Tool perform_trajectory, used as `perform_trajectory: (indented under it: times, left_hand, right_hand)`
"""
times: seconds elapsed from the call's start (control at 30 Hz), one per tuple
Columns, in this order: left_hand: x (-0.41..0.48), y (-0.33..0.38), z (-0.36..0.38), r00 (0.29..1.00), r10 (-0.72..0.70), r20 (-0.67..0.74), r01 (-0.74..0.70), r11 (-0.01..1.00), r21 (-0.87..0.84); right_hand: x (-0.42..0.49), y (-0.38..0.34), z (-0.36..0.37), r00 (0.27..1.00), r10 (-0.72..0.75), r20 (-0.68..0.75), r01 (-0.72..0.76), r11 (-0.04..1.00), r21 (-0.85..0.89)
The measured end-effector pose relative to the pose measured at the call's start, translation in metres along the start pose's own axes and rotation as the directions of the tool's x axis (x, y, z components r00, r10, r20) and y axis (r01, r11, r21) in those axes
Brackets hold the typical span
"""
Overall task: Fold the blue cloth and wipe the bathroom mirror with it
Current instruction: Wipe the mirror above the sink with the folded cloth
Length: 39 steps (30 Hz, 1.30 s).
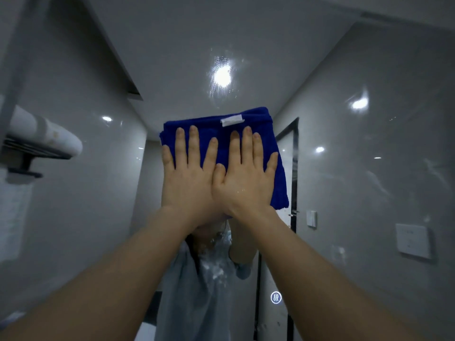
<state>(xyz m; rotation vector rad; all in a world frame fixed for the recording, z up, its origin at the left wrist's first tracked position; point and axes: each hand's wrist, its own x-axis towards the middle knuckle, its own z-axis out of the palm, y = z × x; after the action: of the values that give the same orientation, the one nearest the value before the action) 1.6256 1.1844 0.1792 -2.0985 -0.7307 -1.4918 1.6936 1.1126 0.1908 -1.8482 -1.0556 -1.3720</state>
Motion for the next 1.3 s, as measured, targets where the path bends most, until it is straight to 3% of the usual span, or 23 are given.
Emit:
perform_trajectory:
  times: [0.13, 0.5, 0.77, 1.3]
  left_hand:
    - [-0.024, 0.007, 0.018, 0.994, 0.003, -0.108, 0.002, 0.999, 0.044]
    - [-0.087, 0.015, 0.042, 0.994, 0.035, -0.106, -0.028, 0.998, 0.064]
    - [-0.139, 0.019, 0.060, 0.995, 0.030, -0.098, -0.027, 0.999, 0.029]
    - [-0.211, 0.028, 0.079, 0.994, 0.005, -0.108, -0.006, 1.000, -0.008]
  right_hand:
    - [-0.028, 0.004, 0.008, 0.999, 0.032, -0.001, -0.032, 0.999, -0.001]
    - [-0.093, 0.008, 0.024, 0.999, 0.053, 0.008, -0.053, 0.999, 0.001]
    - [-0.143, 0.010, 0.047, 0.991, 0.066, -0.116, -0.072, 0.996, -0.047]
    - [-0.212, 0.011, 0.065, 0.998, 0.038, -0.056, -0.043, 0.995, -0.094]
